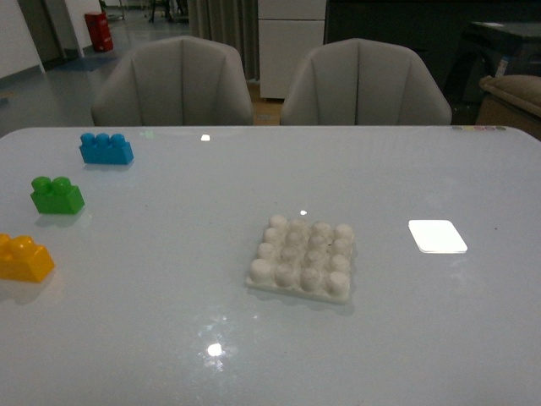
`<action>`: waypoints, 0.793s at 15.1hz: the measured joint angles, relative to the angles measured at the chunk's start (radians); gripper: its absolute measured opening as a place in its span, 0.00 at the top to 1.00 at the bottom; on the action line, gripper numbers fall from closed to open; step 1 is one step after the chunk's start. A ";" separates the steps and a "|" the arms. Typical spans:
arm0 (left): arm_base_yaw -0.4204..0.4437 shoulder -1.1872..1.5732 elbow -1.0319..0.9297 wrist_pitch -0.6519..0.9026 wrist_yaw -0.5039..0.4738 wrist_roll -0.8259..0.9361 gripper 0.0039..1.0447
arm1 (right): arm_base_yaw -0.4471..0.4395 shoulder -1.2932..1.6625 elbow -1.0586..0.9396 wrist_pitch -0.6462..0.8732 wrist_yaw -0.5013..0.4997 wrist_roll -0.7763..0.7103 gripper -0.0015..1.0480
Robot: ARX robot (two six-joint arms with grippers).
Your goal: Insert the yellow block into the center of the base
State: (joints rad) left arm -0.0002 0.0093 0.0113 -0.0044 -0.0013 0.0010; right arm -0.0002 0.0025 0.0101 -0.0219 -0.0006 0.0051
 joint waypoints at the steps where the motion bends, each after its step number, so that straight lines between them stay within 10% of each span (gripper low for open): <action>1: 0.000 0.000 0.000 0.001 0.001 0.000 0.06 | 0.000 0.003 0.000 0.022 0.001 0.000 0.98; 8: 0.000 0.000 0.000 0.001 0.001 0.000 0.06 | 0.000 0.003 0.000 0.019 0.001 -0.001 0.95; 12: 0.000 0.000 0.000 0.001 0.001 0.000 0.06 | 0.000 0.003 0.000 0.019 0.001 -0.001 0.45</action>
State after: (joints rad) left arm -0.0002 0.0093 0.0113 -0.0032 -0.0006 0.0010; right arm -0.0002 0.0051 0.0101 -0.0032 0.0006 0.0044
